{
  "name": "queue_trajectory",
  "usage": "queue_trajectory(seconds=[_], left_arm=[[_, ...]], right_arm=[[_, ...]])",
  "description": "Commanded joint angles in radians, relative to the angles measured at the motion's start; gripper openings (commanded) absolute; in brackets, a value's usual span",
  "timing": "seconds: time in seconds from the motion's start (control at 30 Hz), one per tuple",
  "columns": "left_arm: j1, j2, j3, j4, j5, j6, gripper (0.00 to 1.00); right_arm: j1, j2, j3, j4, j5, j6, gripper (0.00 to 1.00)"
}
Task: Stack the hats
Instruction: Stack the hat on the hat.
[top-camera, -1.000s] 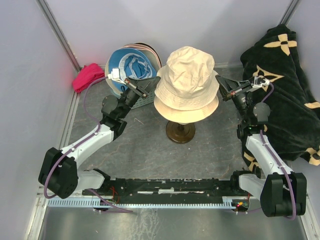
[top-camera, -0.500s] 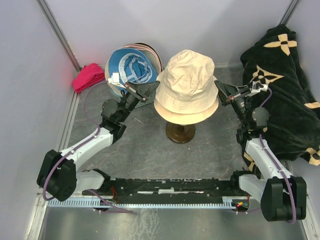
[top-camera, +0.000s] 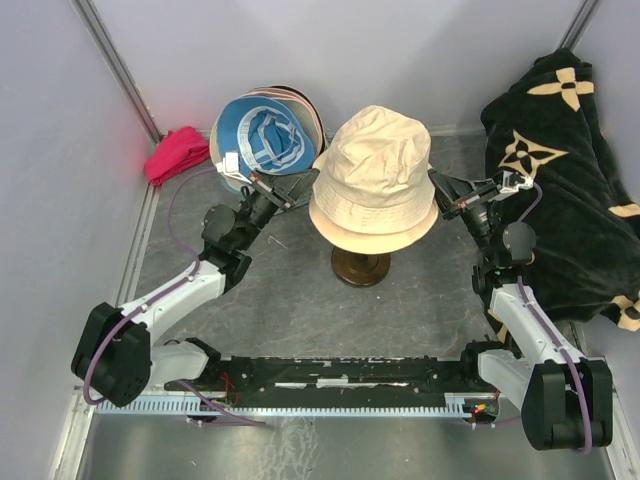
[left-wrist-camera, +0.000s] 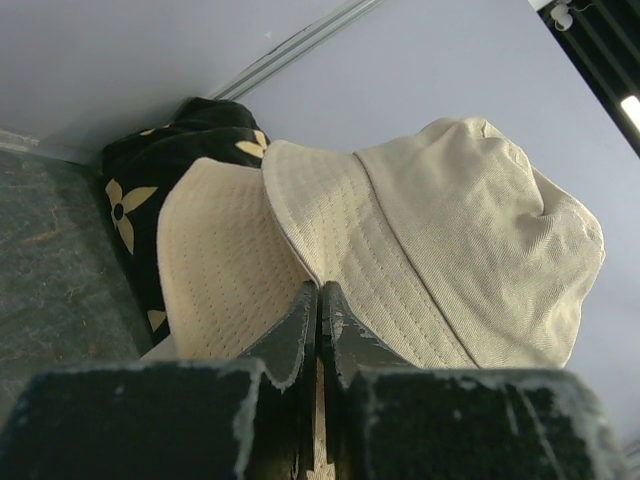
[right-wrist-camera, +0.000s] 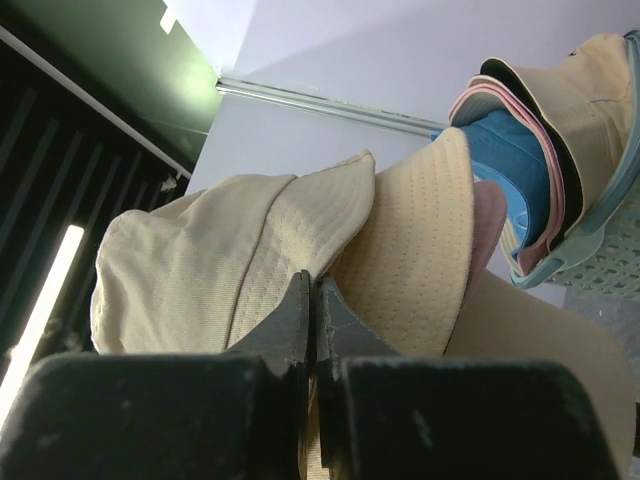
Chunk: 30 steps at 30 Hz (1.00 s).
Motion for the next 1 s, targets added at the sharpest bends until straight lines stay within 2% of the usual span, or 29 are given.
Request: queue_trajectory(seconds=[0.0,0.97], left_arm=[[0.008,0.014,-0.054,-0.082,0.005,0.002,0.03],[0.0,0.045,-0.129,-0.097,-0.001,0.007,0.03]], right_arm=[[-0.027,-0.008,-0.049,-0.077,0.012,-0.06,0.02],[-0.045,-0.003,-0.114,-0.111,-0.01,-0.105,0.02]])
